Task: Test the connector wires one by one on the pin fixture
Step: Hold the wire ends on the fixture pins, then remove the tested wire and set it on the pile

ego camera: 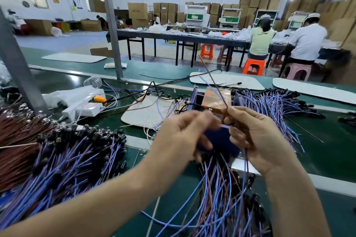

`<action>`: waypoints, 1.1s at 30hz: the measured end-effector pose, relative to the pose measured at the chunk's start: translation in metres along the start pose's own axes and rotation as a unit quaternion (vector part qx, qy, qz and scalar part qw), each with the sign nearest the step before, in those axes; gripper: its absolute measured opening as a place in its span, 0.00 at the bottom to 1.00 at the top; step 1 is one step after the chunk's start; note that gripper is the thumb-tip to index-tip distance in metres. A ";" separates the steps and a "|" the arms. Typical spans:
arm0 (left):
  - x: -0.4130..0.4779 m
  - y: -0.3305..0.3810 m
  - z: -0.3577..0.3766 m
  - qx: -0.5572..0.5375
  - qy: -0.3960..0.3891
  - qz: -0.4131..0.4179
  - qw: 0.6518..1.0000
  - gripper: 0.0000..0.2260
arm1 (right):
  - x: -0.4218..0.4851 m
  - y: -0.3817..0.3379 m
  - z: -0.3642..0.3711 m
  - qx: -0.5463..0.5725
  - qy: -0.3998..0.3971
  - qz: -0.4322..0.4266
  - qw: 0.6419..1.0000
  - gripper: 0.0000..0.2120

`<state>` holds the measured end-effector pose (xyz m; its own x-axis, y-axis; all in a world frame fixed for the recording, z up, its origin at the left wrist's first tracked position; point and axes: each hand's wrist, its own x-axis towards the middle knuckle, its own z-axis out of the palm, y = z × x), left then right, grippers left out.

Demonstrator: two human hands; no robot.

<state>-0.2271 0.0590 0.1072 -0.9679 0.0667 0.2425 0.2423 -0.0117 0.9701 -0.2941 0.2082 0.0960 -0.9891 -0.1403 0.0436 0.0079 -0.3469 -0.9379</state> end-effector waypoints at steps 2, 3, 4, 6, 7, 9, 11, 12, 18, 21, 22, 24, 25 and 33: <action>0.024 -0.002 -0.005 -0.066 0.076 -0.061 0.993 0.11 | 0.000 -0.001 -0.002 -0.026 -0.005 0.000 1.000 0.07; 0.036 0.000 -0.006 -0.071 0.095 -0.084 0.989 0.10 | 0.000 -0.001 -0.003 -0.049 -0.009 -0.001 0.999 0.04; 0.047 0.001 -0.004 -0.087 0.099 -0.097 0.986 0.11 | -0.001 -0.001 -0.004 -0.075 -0.012 -0.002 0.997 0.03; 0.061 0.000 0.002 -0.108 0.104 -0.096 0.984 0.12 | -0.001 -0.001 -0.006 -0.129 -0.013 0.000 0.992 0.05; 0.065 0.000 0.007 -0.110 0.112 -0.092 0.983 0.12 | -0.001 -0.002 -0.008 -0.154 -0.017 0.002 0.988 0.06; 0.070 -0.002 0.014 -0.117 0.130 -0.083 0.981 0.14 | -0.005 -0.004 -0.009 -0.206 -0.035 0.011 0.978 0.06; 0.072 -0.009 0.019 -0.122 0.140 -0.065 0.980 0.12 | -0.009 -0.006 -0.011 -0.272 -0.056 0.026 0.960 0.05; 0.073 -0.013 0.020 -0.119 0.146 -0.061 0.980 0.10 | -0.010 -0.007 -0.012 -0.296 -0.066 0.032 0.952 0.05; 0.078 -0.035 0.021 -0.205 0.126 -0.139 0.961 0.11 | -0.008 -0.007 -0.017 -0.350 -0.050 0.013 0.935 0.12; 0.082 -0.037 0.021 -0.257 0.106 -0.134 0.951 0.09 | -0.009 -0.008 -0.018 -0.378 -0.087 0.002 0.922 0.12; 0.084 -0.038 0.020 -0.278 0.110 -0.126 0.946 0.08 | -0.009 -0.007 -0.018 -0.387 -0.099 0.002 0.917 0.12; 0.087 -0.039 0.019 -0.302 0.118 -0.108 0.940 0.09 | -0.008 -0.005 -0.018 -0.397 -0.108 0.005 0.911 0.11; 0.087 -0.041 0.018 -0.305 0.119 -0.098 0.940 0.10 | -0.007 -0.003 -0.018 -0.402 -0.109 0.008 0.909 0.10; 0.087 -0.045 0.016 -0.231 0.050 -0.089 0.968 0.09 | 0.005 0.004 -0.019 -0.182 0.018 -0.022 0.983 0.04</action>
<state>-0.3213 0.0816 0.0841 -0.9987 0.0124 0.0488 0.0378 -0.4551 0.8896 -0.3014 0.2238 0.0856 -0.9919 -0.0980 0.0812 -0.0819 0.0029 -0.9966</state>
